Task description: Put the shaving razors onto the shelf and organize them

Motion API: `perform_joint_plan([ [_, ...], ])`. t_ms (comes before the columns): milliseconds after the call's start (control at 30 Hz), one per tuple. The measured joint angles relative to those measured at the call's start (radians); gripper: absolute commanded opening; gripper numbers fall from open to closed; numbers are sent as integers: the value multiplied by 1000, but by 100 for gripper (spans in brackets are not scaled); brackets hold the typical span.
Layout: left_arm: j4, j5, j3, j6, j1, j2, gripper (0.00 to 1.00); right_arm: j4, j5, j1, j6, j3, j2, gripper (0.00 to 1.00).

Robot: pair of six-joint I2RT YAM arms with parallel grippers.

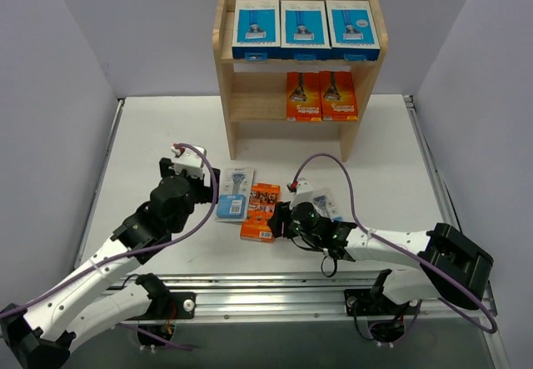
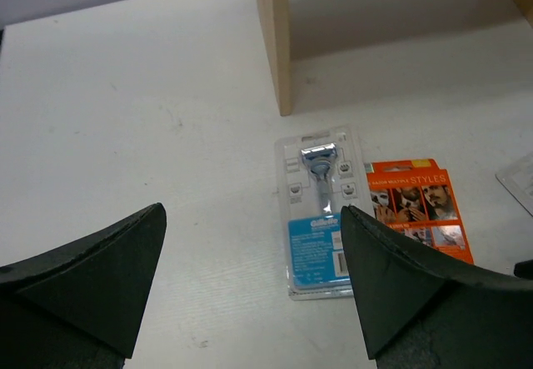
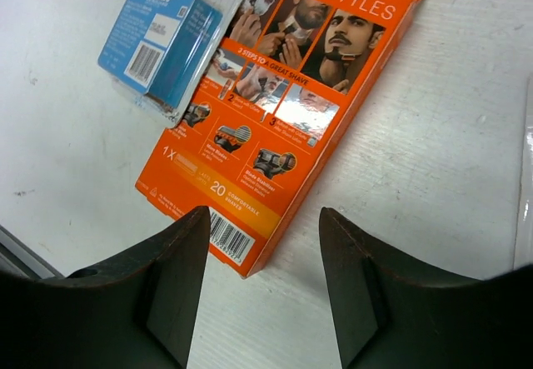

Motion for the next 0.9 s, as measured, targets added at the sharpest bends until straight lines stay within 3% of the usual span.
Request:
perform_joint_plan([
  [167,-27,122,7,-113,-5,103,100,2,56,-5,73,0,9,45],
  [200,-31,151,9,-149,-5,129,92,8,63,-6,85,0,15,45],
  [367,-20,222,11,-289,-6,259,88,79,72,-12,142,-15,66,42],
  [567,78,222,-22,-386,-19,376,85,121,71,-17,188,-37,107,38],
  [900,177,154,-25,-382,-58,627,83,200,35,-84,229,-114,106,38],
])
